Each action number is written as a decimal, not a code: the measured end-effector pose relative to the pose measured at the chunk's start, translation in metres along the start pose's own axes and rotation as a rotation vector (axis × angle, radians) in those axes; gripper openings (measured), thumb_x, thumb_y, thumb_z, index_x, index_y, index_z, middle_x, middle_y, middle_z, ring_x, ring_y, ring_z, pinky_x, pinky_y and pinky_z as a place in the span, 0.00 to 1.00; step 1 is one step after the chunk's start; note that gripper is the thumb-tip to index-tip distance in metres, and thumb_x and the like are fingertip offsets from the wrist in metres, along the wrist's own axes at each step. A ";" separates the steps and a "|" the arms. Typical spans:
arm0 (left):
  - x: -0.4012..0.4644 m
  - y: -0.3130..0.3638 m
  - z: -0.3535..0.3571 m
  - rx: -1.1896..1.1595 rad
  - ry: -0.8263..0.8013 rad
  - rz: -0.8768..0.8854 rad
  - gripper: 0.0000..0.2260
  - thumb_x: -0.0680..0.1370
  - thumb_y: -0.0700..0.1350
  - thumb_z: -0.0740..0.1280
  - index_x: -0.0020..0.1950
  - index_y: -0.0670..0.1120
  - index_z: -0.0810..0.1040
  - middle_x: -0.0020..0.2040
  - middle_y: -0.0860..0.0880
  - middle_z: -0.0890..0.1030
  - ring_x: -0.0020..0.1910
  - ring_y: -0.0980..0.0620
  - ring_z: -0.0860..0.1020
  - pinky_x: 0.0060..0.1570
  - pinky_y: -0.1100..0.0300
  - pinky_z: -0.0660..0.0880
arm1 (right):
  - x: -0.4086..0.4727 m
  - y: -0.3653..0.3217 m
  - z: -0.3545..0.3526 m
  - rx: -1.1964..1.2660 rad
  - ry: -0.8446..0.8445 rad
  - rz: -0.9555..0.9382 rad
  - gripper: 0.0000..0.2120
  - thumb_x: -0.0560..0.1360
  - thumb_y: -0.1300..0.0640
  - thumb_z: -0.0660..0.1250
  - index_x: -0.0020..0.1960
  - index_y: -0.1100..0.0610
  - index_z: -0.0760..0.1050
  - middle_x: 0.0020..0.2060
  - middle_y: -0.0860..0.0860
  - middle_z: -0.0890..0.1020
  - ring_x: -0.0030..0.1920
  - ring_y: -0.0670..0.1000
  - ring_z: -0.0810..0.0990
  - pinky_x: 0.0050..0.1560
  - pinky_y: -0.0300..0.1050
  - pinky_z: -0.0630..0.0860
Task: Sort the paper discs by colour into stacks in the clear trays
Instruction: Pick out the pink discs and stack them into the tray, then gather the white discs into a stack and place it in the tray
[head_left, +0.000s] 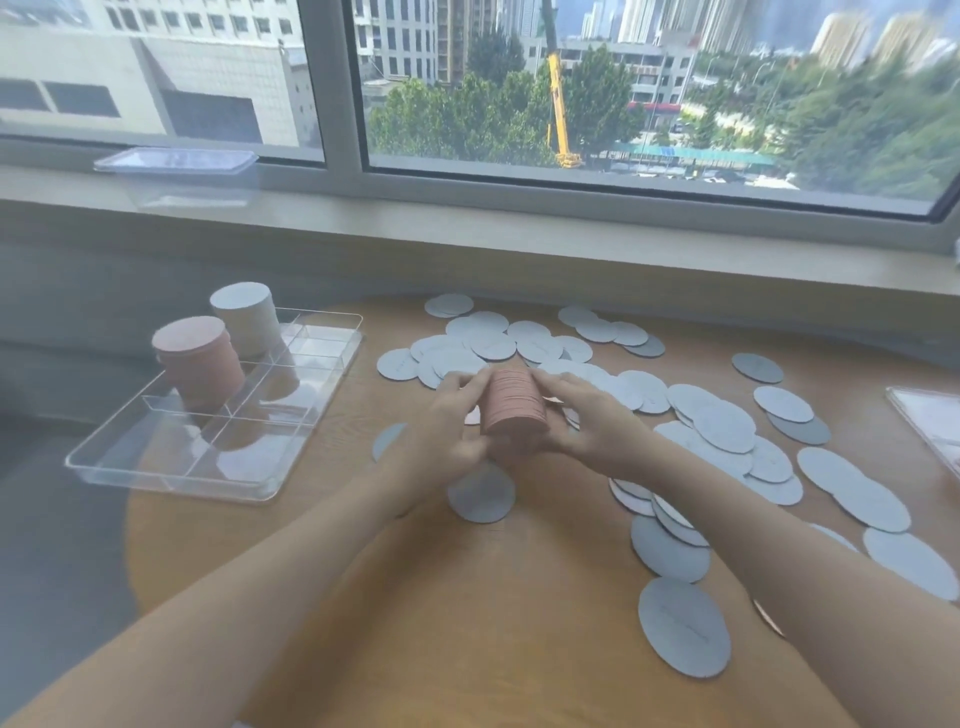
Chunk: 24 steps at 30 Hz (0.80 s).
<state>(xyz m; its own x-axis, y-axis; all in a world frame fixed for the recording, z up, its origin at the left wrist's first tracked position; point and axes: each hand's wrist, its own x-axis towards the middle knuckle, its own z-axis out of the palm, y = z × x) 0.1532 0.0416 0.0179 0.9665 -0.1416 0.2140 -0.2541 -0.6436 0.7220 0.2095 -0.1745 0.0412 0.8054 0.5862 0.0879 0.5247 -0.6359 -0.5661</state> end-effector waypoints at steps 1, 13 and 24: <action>-0.002 0.000 -0.011 -0.060 0.041 -0.009 0.35 0.77 0.44 0.73 0.80 0.47 0.60 0.66 0.50 0.68 0.66 0.53 0.72 0.67 0.60 0.68 | 0.004 -0.010 0.000 0.068 0.039 -0.022 0.32 0.76 0.51 0.72 0.77 0.49 0.64 0.64 0.45 0.75 0.67 0.44 0.70 0.66 0.43 0.67; -0.028 -0.049 -0.172 -0.260 0.498 -0.469 0.15 0.76 0.55 0.72 0.61 0.56 0.76 0.53 0.50 0.81 0.50 0.48 0.84 0.51 0.51 0.82 | 0.142 -0.158 0.082 0.291 0.016 -0.001 0.18 0.78 0.38 0.58 0.61 0.46 0.74 0.54 0.44 0.81 0.56 0.50 0.78 0.58 0.52 0.74; -0.019 -0.093 -0.168 0.165 0.344 -0.685 0.17 0.80 0.58 0.58 0.53 0.48 0.79 0.52 0.44 0.83 0.53 0.41 0.81 0.51 0.53 0.75 | 0.185 -0.160 0.126 -0.123 -0.050 0.019 0.22 0.83 0.43 0.49 0.56 0.58 0.74 0.60 0.57 0.78 0.64 0.60 0.70 0.60 0.55 0.66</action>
<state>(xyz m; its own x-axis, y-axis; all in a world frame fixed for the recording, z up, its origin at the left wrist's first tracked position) 0.1526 0.2300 0.0572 0.8337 0.5512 -0.0326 0.4295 -0.6104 0.6655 0.2394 0.0987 0.0445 0.8021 0.5961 0.0359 0.5422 -0.7019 -0.4619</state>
